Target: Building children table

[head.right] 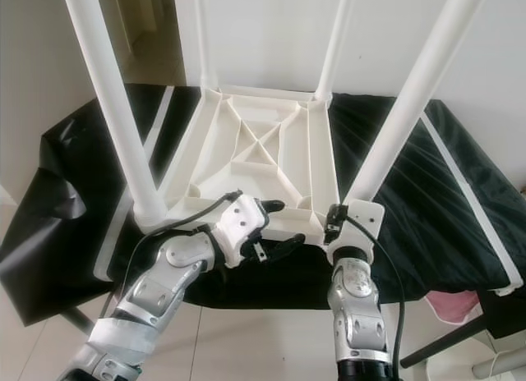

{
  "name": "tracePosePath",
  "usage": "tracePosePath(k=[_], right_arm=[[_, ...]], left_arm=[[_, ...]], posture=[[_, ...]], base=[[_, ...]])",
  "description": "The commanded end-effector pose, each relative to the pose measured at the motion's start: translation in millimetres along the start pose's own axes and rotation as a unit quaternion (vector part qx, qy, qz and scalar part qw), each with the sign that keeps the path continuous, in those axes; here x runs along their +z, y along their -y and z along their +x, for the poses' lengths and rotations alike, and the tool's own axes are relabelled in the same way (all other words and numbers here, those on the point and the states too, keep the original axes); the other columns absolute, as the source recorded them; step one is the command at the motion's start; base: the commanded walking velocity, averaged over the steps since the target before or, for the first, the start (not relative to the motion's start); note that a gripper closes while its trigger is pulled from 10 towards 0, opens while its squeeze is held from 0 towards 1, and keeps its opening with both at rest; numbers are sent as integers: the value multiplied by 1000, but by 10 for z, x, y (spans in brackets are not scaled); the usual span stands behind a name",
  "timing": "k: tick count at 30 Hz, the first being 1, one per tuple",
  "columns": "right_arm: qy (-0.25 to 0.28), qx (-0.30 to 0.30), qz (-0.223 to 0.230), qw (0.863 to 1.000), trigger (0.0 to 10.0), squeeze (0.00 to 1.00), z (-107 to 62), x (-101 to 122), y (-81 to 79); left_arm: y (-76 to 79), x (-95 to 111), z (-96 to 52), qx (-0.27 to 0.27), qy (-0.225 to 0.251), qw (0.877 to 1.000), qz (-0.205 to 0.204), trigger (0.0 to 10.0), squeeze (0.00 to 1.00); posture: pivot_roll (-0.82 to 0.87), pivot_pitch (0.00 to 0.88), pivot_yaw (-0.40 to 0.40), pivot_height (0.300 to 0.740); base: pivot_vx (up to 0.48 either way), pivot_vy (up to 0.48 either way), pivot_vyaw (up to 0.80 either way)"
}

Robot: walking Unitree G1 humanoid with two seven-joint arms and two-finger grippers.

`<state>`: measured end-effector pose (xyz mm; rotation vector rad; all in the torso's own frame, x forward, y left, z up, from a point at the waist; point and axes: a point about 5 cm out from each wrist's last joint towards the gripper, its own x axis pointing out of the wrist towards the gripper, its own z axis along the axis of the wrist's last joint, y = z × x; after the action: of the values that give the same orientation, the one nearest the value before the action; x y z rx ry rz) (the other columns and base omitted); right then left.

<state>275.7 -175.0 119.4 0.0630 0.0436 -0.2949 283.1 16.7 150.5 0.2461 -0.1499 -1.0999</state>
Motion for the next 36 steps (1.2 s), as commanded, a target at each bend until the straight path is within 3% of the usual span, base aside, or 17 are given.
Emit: tracePosePath(k=[1,6,7,10,11,17,18,20,21,26,27,28,31,36], right_arm=[[-48,-31,-5,998,10000,0,-34,-186,98],[-28,0,-1,1000,10000,0,-72,-137,31],[-18,16,6,1000,10000,114,-89,-103,-5],[-15,17,5,1000,10000,114,-94,-92,-7],[-11,20,8,1000,10000,1000,-99,-79,-5],[20,61,9,998,10000,1000,-137,4,-6],[33,85,2,996,10000,1000,-142,32,108],[33,85,2,996,10000,1000,-142,32,108],[42,106,-6,993,10000,1000,-145,53,203],[40,165,-25,985,10000,1000,-127,58,334],[35,212,-35,976,10000,0,-79,73,380],[35,212,-35,976,10000,0,-79,73,380],[24,289,-62,955,10000,0,-16,113,404],[6,344,-87,935,10000,0,38,138,419]], left_arm=[[-55,-10,-5,51,-4,999,-3,10000,0],[-65,-4,-4,47,-4,999,6,10000,0],[-68,-2,-4,45,-5,999,9,10000,0],[-70,0,-4,45,-5,999,10,10000,0],[-71,2,-4,45,-5,999,10,10000,0],[-76,7,-1,46,-6,999,11,10000,0],[-79,7,-9,48,-7,999,12,10000,0],[-79,7,-9,48,-7,999,12,10000,0],[-81,6,-13,50,-8,999,13,10000,0],[-80,1,-19,53,-11,998,10,10000,0],[-74,-2,-19,55,-13,998,12,10000,0],[-74,-2,-19,55,-13,998,12,10000,0],[-74,-2,-17,57,-14,998,13,10000,0],[-86,5,-19,60,-15,998,16,10000,0]], posture=[[-49,0,-38,740],[-59,0,-28,740],[-61,0,-27,740],[-61,0,-27,740],[-62,0,-26,740],[-59,0,-26,740],[-54,0,-33,740],[-54,0,-33,740],[-48,0,-37,740],[-45,0,-42,740],[-42,0,-44,740],[-42,0,-44,740],[-38,0,-46,740],[-32,0,-47,740]], base=[[0,0,0],[0,0,0],[0,0,0],[0,0,0],[0,0,0],[0,0,0],[0,0,0],[0,0,0],[0,0,0],[0,0,0],[0,0,0],[0,0,0],[0,0,0],[0,0,0]])
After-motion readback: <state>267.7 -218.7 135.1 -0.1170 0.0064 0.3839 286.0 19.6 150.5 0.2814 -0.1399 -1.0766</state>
